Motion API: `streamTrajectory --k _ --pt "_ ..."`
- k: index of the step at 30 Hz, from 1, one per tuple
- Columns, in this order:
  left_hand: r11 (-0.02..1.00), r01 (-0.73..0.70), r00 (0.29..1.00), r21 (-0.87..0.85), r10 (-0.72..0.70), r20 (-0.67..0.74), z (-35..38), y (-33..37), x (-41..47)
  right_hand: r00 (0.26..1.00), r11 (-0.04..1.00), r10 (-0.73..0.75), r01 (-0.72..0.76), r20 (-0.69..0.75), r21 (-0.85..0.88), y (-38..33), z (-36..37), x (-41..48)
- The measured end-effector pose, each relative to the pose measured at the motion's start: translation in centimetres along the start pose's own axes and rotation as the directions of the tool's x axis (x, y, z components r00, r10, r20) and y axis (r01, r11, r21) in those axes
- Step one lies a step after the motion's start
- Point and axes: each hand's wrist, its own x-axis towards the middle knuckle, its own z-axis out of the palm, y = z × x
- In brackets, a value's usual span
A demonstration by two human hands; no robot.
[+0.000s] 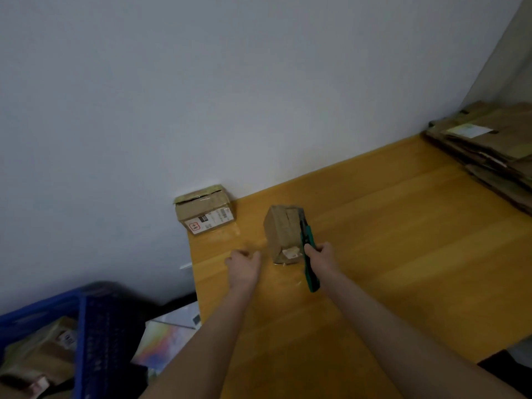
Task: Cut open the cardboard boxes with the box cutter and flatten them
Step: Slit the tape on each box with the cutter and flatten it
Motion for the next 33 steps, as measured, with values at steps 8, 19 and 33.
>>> streamTrajectory --k 8,19,33 --pt "0.838 -0.470 0.882 0.278 0.460 0.107 0.4 6.9 5.5 0.984 0.976 0.164 -0.151 -0.071 0.158 1.2 0.1 2.4" --pt "0.807 -0.355 0.917 0.472 0.203 0.343 -0.2 3.2 6.0 0.994 0.984 0.091 -0.081 -0.059 0.160 -0.6 -1.1 3.7" --pt "0.202 -0.605 0.766 0.771 0.414 0.492 0.9 2.7 2.0 0.994 0.990 0.088 -0.095 0.072 0.103 -1.1 -1.1 2.4"
